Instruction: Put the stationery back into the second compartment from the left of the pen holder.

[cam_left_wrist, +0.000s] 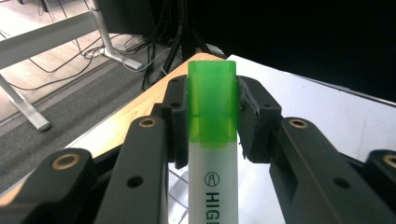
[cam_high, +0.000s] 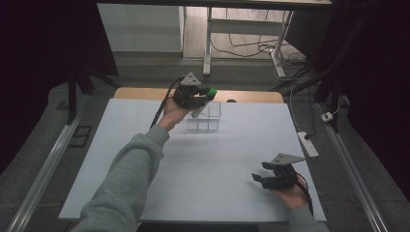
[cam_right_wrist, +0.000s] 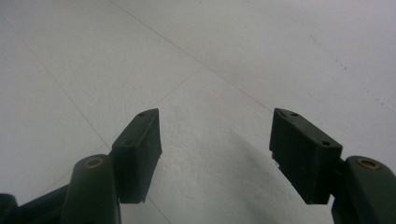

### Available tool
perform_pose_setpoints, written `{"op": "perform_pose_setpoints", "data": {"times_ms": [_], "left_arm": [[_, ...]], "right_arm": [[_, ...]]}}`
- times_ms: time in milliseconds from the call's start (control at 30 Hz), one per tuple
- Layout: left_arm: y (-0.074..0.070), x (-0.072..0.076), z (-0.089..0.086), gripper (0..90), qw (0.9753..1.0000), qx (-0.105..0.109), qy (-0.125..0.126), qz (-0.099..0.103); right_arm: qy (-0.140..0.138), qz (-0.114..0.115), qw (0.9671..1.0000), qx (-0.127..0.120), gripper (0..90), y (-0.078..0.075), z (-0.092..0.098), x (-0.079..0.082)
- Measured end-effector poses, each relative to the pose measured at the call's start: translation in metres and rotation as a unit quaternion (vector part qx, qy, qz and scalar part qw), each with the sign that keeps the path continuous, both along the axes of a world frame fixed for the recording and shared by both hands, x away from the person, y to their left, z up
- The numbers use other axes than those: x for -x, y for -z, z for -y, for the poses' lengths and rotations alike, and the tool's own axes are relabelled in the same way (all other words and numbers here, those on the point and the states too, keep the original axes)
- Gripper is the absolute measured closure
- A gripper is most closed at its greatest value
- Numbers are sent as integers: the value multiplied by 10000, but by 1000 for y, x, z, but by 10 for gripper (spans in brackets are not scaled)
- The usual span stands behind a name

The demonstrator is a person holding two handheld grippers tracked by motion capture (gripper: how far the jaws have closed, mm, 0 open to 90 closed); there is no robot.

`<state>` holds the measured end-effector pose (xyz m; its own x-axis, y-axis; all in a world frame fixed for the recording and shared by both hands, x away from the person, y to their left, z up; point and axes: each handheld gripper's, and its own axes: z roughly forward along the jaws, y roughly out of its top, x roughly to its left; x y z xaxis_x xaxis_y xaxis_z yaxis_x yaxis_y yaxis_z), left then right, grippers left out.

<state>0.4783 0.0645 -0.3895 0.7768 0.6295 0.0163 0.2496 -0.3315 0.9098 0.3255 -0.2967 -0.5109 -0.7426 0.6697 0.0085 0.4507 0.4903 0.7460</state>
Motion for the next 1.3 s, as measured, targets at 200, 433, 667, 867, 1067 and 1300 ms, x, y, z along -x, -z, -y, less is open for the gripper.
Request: {"op": "perform_pose_setpoints", "data": {"times_ms": [200, 433, 667, 867, 1067, 1300], "left_arm": [[0, -13, 5, 666, 10000, 47, -51, 27], [8, -25, 10, 665, 9999, 81, -88, 51], [16, -41, 13, 664, 9998, 130, -166, 65], [21, -51, 16, 664, 9997, 147, -204, 50], [26, -55, 16, 662, 9997, 131, -226, 1], [32, -54, 11, 441, 9994, -170, -245, -189]], "right_arm": [[-1, 16, 10000, 7, 327, -1, 0, 1], [30, -14, 10000, 24, 325, -1, 1, 1], [62, -44, 10000, 20, 323, 1, 1, 1], [65, -57, 10000, 28, 323, 1, 1, 0], [54, -83, 9999, 50, 323, 2, 1, 0], [36, -94, 9999, 47, 321, 2, 1, 0]]}}
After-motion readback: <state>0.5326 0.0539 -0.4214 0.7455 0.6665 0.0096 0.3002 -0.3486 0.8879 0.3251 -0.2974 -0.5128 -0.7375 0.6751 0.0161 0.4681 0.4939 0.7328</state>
